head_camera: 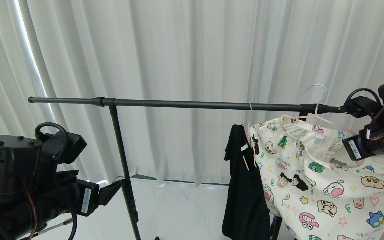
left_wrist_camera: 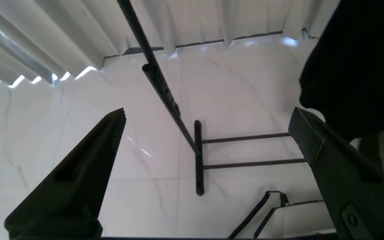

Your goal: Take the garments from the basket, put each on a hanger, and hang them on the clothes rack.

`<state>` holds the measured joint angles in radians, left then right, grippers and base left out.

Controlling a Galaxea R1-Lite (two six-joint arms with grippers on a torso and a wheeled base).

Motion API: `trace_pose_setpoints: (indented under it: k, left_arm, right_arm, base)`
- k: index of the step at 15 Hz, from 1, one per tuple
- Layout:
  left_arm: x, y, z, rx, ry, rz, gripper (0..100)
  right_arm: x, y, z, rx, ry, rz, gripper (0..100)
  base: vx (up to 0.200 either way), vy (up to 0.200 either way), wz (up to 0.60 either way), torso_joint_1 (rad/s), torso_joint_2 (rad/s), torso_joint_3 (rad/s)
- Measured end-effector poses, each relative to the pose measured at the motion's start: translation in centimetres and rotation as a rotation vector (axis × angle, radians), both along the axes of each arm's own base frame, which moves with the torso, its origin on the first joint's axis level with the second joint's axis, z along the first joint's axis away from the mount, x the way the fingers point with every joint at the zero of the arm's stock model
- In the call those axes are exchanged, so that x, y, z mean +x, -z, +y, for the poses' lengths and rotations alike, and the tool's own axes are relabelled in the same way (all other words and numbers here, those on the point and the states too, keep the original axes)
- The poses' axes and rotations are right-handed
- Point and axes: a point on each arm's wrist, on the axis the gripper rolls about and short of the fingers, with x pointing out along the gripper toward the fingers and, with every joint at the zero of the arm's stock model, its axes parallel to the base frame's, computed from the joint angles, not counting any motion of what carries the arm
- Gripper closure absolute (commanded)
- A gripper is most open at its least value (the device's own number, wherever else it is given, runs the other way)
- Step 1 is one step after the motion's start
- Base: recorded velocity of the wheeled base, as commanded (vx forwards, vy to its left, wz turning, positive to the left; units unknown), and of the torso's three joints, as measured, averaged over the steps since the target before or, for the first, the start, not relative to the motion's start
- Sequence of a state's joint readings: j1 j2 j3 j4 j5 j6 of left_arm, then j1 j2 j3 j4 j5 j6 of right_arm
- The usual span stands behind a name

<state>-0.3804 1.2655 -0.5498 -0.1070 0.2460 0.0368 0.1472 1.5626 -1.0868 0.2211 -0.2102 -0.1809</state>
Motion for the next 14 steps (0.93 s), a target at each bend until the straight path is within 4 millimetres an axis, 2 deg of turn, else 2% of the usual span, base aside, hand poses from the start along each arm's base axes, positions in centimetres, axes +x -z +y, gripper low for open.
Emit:
trace_pose_setpoints:
  k: [4,7,10,14]
  left_arm:
    - [-0.1,0.1,0.0,0.004,-0.002,0.001,0]
    - [-0.1,0.0,0.0,0.004,-0.002,-0.002,0]
    - [-0.1,0.0,0.0,0.008,-0.004,-0.005,0]
    - [0.0,-0.1,0.0,0.024,-0.013,-0.009,0]
  right_arm:
    - [0.7,0.8,0.8,0.012,-0.008,0.026,100]
    - [1.4,1.4,1.6,0.043,0.066,0.032,100]
    - [2.5,2.4,2.7,0.075,0.125,0.044,100]
    - [4.1,3.4,3.0,0.032,0.166,0.058,100]
  base:
    - [0.0,0.0,0.0,0.0,0.0,0.0]
    - [0.0,0.0,0.0,0.0,0.0,0.0]
    - [0.0,0.0,0.0,0.0,0.0,0.0]
    - [0.0,0.0,0.0,0.0,0.0,0.0]
